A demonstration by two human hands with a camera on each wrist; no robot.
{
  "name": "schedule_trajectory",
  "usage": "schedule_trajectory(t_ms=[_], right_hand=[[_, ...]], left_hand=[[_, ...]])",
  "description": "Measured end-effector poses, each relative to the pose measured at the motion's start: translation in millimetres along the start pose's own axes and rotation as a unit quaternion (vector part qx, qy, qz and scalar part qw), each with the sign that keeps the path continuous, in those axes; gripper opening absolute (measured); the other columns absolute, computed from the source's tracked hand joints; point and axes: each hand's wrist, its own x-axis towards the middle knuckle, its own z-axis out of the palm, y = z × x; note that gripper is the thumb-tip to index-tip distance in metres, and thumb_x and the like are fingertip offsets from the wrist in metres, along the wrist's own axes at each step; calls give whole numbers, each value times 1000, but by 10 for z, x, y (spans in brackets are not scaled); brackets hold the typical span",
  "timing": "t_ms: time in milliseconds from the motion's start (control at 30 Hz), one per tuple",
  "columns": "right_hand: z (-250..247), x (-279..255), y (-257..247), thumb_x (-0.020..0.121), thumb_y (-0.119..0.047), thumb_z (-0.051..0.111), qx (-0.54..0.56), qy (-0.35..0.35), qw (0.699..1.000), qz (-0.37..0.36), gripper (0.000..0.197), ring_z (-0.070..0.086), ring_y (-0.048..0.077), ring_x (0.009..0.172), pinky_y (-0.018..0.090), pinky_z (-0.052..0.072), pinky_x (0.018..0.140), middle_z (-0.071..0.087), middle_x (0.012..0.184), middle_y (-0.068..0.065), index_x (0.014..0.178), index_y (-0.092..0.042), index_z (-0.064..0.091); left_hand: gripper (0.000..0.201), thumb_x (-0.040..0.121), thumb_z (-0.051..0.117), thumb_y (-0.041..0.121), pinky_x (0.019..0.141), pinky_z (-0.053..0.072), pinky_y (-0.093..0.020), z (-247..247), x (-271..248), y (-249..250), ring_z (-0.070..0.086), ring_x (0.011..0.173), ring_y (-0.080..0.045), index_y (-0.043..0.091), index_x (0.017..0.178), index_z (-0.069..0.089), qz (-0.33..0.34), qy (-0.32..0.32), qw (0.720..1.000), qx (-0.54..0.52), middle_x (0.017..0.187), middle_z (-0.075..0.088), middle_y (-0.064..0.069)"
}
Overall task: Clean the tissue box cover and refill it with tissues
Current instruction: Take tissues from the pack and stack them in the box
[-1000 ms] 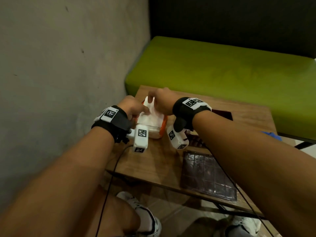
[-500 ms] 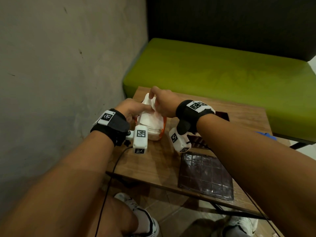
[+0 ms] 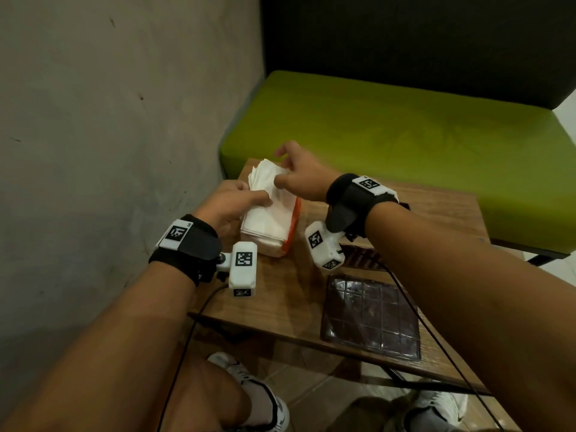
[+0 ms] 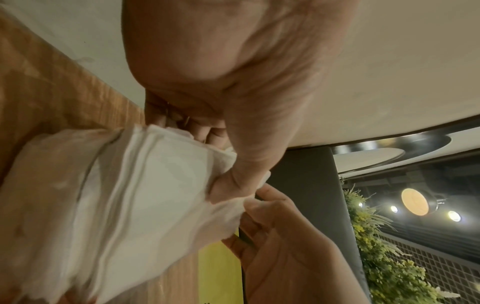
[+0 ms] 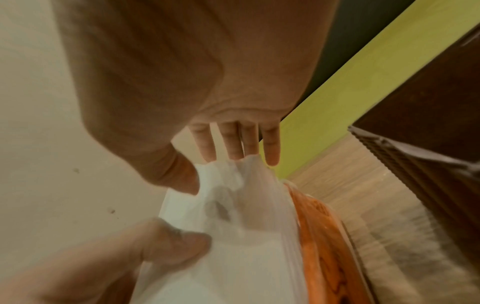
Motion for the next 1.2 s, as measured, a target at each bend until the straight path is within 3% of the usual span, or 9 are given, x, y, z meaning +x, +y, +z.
schedule_trajectory(t_ms=[100, 267, 400, 700, 800, 900, 1000, 1100, 1200], right_hand=[[-73, 10, -52, 95, -27, 72, 41, -49, 997, 36, 66, 61, 24, 112, 28, 50, 79, 60, 131, 6, 153, -18, 43], [-163, -40, -61, 71, -59, 73, 146, -99, 981, 85, 67, 70, 29, 118, 52, 53, 111, 72, 129, 6, 128, -25, 64], [-292, -242, -72, 88, -60, 71, 274, -120, 949, 102, 61, 76, 32, 112, 49, 59, 105, 79, 121, 10, 129, -16, 67], [-571, -769, 40, 96, -86, 25, 275, 77, 936, 207, 95, 69, 28, 94, 44, 61, 76, 67, 111, 14, 136, -7, 59], [-609, -1070, 11, 96, -86, 27, 390, 2, 897, 209, 83, 66, 28, 69, 43, 62, 65, 64, 82, 11, 111, -12, 64], [-645, -1234, 90, 91, -90, 27, 450, -33, 873, 184, 91, 71, 34, 86, 60, 61, 89, 69, 98, 14, 118, -14, 68], [-745, -1355, 197, 85, -95, 32, 491, -32, 852, 179, 103, 63, 34, 82, 56, 53, 102, 64, 80, 10, 114, -1, 62], [-854, -1480, 331, 82, -88, 58, 486, -18, 852, 192, 97, 66, 51, 120, 70, 51, 106, 64, 115, 21, 120, 0, 63], [-915, -1669, 370, 80, -76, 74, 476, -23, 855, 204, 90, 73, 44, 116, 62, 60, 97, 68, 132, 20, 137, -8, 58]], left_hand=[[18, 93, 76, 5, 59, 59, -26, -64, -37, 2, 72, 89, -25, 13, 92, 61, 30, -14, 999, 0, 106, 75, -14], [54, 76, 79, 19, 94, 58, -44, -202, -106, 89, 74, 109, -31, 5, 125, 66, 73, -82, 993, -40, 127, 76, -21], [66, 78, 74, 18, 97, 59, -46, -228, -129, 192, 74, 110, -31, 3, 142, 62, 76, -147, 984, -70, 130, 76, -20], [54, 87, 74, 13, 86, 65, -37, -53, -317, 419, 76, 112, -31, 2, 140, 64, 90, -164, 975, -124, 136, 74, -20], [70, 85, 73, 19, 95, 65, -46, 50, -462, 488, 68, 130, -41, 0, 151, 57, 60, -182, 971, -144, 141, 70, -22], [65, 91, 69, 25, 99, 60, -62, 173, -649, 519, 66, 132, -46, 4, 151, 58, 19, -232, 966, -112, 145, 67, -25], [50, 99, 63, 26, 75, 63, -66, 281, -815, 528, 75, 108, -50, 4, 144, 62, -24, -268, 960, -81, 134, 71, -28], [46, 102, 61, 27, 63, 63, -66, 382, -932, 535, 78, 93, -49, 4, 141, 63, -45, -271, 959, -62, 125, 73, -29], [39, 103, 60, 25, 64, 64, -68, 519, -1024, 553, 77, 96, -48, 5, 136, 65, -41, -280, 958, -43, 118, 75, -26]])
